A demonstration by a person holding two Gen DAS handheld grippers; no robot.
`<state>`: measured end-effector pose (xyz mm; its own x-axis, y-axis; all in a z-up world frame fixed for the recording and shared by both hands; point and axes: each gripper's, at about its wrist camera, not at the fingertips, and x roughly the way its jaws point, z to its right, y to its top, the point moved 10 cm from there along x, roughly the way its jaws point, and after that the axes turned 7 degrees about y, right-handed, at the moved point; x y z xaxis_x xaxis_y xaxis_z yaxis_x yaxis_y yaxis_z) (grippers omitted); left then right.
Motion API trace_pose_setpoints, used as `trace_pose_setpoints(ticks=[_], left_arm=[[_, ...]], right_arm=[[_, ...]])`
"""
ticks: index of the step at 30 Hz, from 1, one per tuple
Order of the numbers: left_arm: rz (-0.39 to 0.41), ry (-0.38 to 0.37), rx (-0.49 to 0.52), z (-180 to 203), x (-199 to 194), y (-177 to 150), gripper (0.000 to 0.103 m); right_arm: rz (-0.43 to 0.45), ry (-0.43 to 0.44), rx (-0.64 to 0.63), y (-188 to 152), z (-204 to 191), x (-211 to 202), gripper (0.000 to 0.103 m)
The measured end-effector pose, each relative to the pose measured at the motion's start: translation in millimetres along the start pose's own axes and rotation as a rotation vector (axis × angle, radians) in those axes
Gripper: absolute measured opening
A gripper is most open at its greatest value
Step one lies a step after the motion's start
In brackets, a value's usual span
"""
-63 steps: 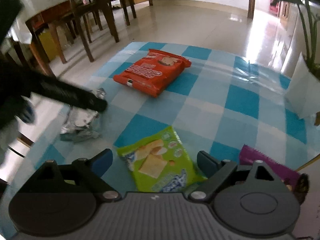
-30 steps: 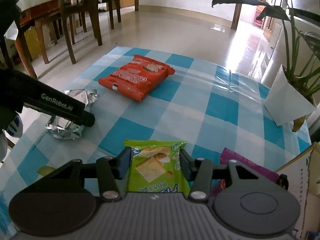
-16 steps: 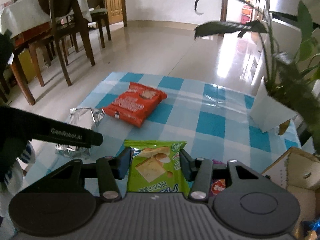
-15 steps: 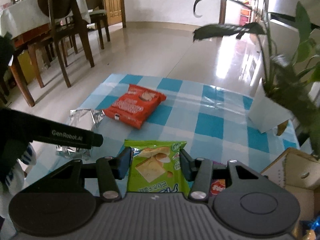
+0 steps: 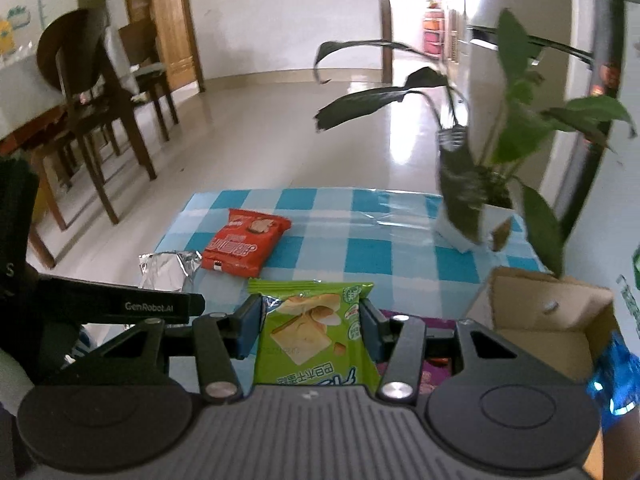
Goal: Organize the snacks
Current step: 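Carry the silver foil and green cracker packets to the box and release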
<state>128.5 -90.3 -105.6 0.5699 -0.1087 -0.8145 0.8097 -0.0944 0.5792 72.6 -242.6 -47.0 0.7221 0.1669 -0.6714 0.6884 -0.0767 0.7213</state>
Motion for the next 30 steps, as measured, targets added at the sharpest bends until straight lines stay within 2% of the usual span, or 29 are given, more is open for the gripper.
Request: trace_pose_setpoints(ticks=[5, 20, 26, 30], left_arm=[[0.024, -0.004, 0.024, 8, -7, 1, 0.059], [0.078, -0.038, 0.064, 38, -19, 0, 0.059], [0.095, -0.087, 0.095, 58, -28, -2, 0.059], [0.09, -0.169, 0.111, 80, -38, -8, 0.059]], right_arm=[[0.03, -0.013, 0.024, 1, 7, -18, 0.057], [0.086, -0.032, 0.047, 13, 42, -38, 0.057], [0.12, -0.071, 0.095, 15, 74, -56, 0.057], [0.129, -0.102, 0.115, 12, 93, -66, 0.057]])
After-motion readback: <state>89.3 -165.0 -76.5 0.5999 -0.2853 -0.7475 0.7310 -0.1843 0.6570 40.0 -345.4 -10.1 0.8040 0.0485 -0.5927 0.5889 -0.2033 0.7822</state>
